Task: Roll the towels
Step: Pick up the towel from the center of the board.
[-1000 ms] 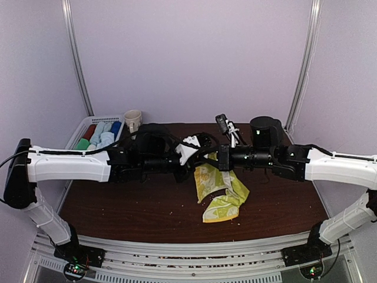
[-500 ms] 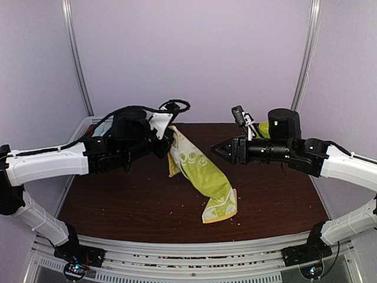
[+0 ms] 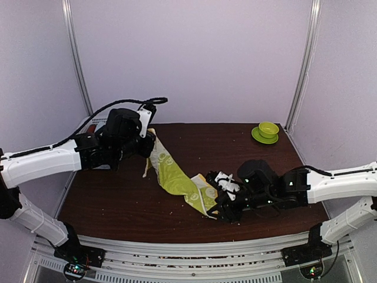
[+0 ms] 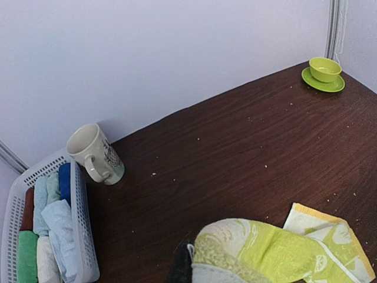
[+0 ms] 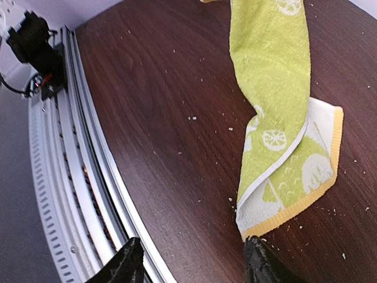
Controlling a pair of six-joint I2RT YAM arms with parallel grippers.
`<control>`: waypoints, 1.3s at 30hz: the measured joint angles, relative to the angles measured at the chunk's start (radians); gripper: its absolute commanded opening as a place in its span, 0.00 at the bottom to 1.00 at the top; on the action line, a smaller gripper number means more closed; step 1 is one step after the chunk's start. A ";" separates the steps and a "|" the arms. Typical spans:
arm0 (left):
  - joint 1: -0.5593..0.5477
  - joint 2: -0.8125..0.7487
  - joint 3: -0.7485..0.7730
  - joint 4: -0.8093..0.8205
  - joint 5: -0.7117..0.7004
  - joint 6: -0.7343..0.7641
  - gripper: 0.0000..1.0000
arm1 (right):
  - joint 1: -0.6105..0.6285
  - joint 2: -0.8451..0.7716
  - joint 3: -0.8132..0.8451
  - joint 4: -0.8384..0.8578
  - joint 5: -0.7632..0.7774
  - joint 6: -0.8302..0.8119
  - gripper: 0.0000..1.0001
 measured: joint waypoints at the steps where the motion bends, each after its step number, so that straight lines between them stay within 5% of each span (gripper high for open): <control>1: 0.001 -0.001 -0.006 -0.006 0.000 -0.008 0.00 | 0.029 0.023 -0.006 0.000 0.036 -0.009 0.56; 24: 0.023 -0.067 -0.099 -0.046 0.006 -0.079 0.00 | 0.171 0.426 0.013 0.034 0.478 -0.048 0.39; 26: 0.027 -0.077 -0.110 -0.048 0.008 -0.082 0.00 | 0.171 0.449 0.031 0.046 0.494 -0.054 0.31; 29: 0.032 -0.089 -0.122 -0.050 0.008 -0.084 0.00 | 0.171 0.490 0.062 0.064 0.513 -0.065 0.00; 39: 0.047 -0.131 -0.124 -0.051 0.008 -0.082 0.00 | 0.140 0.407 0.082 -0.023 0.634 -0.051 0.00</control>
